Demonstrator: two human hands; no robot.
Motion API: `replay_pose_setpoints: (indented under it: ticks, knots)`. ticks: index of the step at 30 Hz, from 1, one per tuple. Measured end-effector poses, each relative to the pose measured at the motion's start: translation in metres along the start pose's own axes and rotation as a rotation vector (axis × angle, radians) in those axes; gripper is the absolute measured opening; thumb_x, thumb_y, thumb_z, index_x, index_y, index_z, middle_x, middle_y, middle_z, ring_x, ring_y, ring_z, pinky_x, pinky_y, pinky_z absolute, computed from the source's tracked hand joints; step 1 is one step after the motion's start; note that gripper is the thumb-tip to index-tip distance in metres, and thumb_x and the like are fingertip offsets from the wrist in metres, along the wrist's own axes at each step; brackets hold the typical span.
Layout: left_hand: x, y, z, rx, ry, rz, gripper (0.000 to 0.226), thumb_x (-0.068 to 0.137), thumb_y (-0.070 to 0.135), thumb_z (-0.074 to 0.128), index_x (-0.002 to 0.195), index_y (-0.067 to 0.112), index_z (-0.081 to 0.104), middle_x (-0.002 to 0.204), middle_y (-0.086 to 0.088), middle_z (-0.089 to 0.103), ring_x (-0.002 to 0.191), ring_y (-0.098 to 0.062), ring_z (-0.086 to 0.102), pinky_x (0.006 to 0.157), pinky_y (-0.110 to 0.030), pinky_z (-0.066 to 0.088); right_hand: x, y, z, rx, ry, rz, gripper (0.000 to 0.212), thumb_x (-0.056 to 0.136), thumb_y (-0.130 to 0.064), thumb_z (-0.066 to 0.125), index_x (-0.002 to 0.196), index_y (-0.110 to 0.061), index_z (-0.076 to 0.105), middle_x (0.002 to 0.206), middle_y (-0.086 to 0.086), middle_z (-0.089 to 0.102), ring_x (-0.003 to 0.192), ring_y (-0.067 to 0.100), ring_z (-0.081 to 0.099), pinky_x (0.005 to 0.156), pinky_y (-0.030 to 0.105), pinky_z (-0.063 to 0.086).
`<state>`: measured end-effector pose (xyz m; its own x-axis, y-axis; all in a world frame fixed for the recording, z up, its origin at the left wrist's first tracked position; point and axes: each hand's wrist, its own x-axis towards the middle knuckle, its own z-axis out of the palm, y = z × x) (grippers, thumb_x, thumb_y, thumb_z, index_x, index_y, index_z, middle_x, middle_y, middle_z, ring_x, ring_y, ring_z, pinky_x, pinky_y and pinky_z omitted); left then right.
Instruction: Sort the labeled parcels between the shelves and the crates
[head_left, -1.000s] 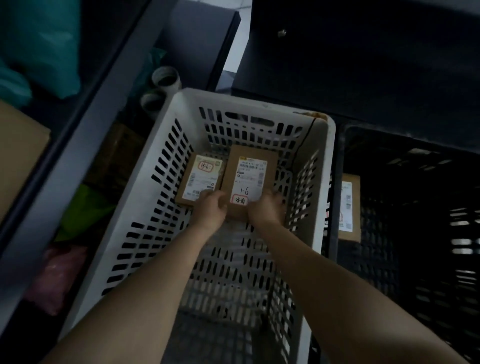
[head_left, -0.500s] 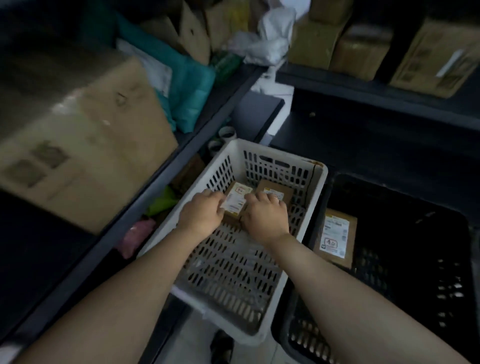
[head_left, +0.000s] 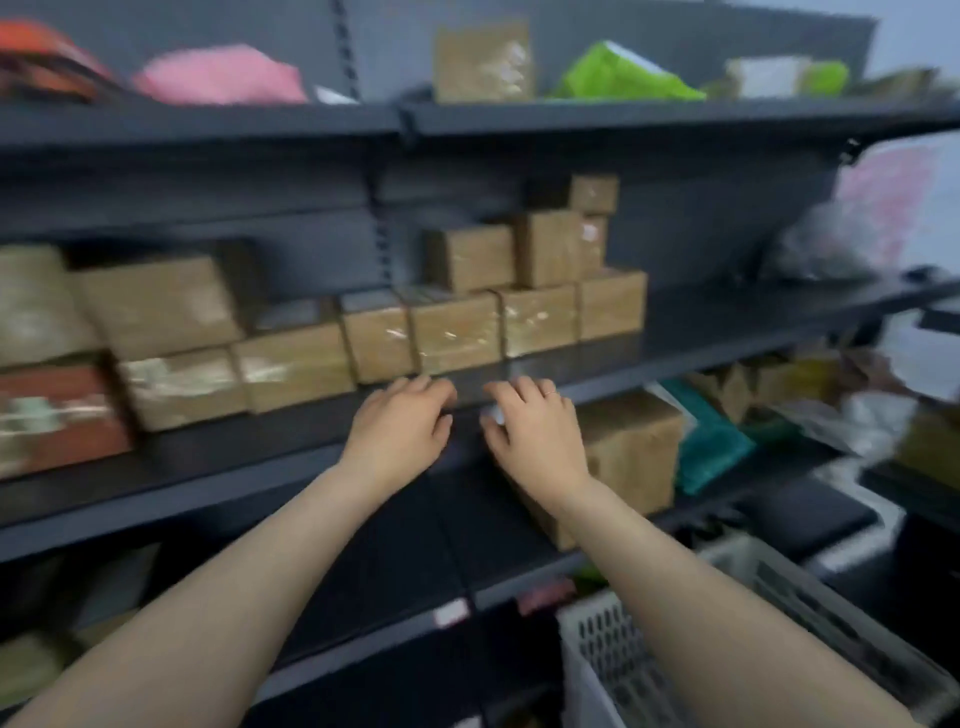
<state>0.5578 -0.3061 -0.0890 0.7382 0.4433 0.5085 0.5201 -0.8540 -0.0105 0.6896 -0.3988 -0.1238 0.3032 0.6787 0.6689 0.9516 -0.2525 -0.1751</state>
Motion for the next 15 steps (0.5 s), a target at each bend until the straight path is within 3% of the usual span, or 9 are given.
replay_pose_setpoints:
  ticks: [6,11,15]
  knots:
    - [-0.055,-0.120,-0.099,0.199,0.082,-0.164,0.028,0.091,0.027,0.047,0.116,0.018,0.055,0.116,-0.006,0.062,0.111,-0.029,0.053,0.086,-0.037,0.042,0.056,-0.151,0.006,0.099,0.020,-0.238,0.031,0.085,-0.026,0.061,0.112,-0.012,0.063,0.107,0.011,0.063,0.103,0.036,0.057,0.081,0.046,0.047]
    - [-0.099,-0.212,-0.147,0.320,0.092,-0.223,0.030,0.090,0.031,0.048,0.118,0.024,0.055,0.119,-0.001,0.061,0.114,-0.025,0.052,0.087,-0.036,0.040,0.079,-0.246,0.025,0.153,-0.045,-0.287,0.039,0.096,-0.032,0.047,0.133,-0.019,0.050,0.128,0.006,0.051,0.119,0.031,0.044,0.094,0.043,0.037]
    - [-0.118,-0.266,-0.164,0.317,0.117,-0.255,0.034,0.089,0.029,0.051,0.122,0.025,0.052,0.130,0.001,0.052,0.116,-0.024,0.048,0.089,-0.037,0.038,0.095,-0.295,0.038,0.151,-0.027,-0.287,0.037,0.096,-0.031,0.048,0.132,-0.019,0.050,0.128,0.005,0.051,0.121,0.029,0.043,0.096,0.041,0.037]
